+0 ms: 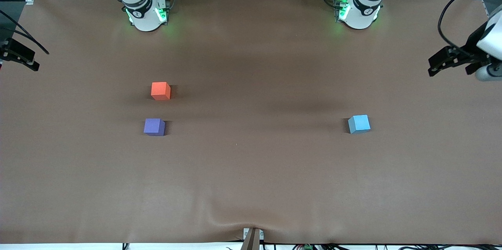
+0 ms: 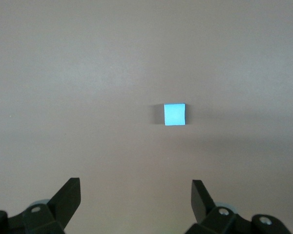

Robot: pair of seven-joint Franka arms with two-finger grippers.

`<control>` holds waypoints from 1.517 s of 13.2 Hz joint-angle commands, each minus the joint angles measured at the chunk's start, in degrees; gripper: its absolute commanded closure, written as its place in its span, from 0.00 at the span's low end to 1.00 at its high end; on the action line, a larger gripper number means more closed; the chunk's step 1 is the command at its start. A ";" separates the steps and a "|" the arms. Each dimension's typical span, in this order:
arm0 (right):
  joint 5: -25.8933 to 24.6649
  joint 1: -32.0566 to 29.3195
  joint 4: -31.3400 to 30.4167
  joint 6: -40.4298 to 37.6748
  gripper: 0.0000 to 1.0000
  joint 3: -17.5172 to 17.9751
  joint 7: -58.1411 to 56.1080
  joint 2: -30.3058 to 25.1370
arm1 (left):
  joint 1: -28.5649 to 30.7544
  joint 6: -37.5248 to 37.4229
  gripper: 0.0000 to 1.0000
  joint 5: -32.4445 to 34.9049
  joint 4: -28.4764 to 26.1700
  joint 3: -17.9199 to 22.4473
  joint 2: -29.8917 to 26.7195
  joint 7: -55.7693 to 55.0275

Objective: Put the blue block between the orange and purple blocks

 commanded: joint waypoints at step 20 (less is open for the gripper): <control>-0.03 0.23 0.85 -0.68 0.00 -0.13 0.83 0.20 | 0.10 -4.05 0.00 0.15 2.66 -0.48 0.00 0.35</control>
